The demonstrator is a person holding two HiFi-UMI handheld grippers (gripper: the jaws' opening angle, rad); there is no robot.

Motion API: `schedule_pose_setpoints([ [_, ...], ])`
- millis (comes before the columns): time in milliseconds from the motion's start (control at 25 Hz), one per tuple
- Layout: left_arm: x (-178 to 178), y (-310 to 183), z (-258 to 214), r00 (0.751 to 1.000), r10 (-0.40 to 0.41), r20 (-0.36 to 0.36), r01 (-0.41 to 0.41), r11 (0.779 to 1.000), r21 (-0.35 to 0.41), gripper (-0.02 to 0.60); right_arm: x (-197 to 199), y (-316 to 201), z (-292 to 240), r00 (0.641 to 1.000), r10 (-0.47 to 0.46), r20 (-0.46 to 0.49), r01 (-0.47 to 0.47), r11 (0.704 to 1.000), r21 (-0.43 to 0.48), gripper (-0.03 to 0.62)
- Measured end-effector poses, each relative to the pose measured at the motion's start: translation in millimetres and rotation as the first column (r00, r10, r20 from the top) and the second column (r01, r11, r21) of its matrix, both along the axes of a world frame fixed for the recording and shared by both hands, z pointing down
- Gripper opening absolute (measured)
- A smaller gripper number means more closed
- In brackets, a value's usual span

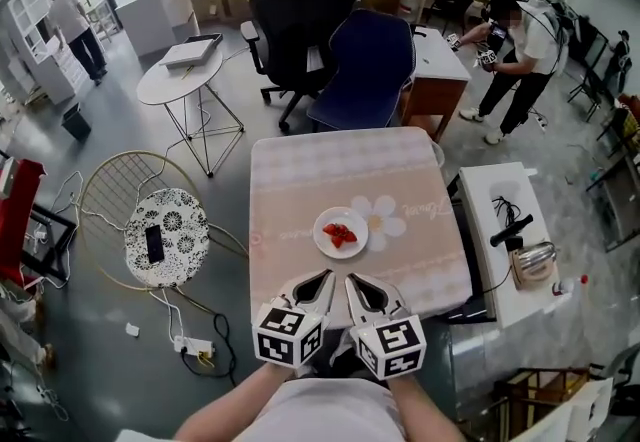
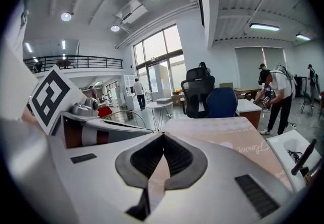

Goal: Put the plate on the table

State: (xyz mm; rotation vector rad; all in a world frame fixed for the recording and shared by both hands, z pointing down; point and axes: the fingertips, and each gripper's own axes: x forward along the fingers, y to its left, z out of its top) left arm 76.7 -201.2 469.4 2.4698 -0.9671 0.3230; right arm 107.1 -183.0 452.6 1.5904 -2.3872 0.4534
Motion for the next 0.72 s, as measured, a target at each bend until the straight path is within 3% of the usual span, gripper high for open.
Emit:
schedule_pose_setpoints([
  [200, -5, 10, -6, 1.0, 0.008, 0.014, -0.009, 0.999, 0.037, 0.006, -6, 13, -1, 1.0, 0.021, -0.001, -0.021, 1.0, 0.001, 0.003],
  [720, -12, 26, -13, 0.999, 0.041, -0.003, -0.041, 0.998, 0.045, 0.006, -15, 27, -4, 0.999, 0.044, -0.007, -0.044, 0.999, -0.006, 0.003],
])
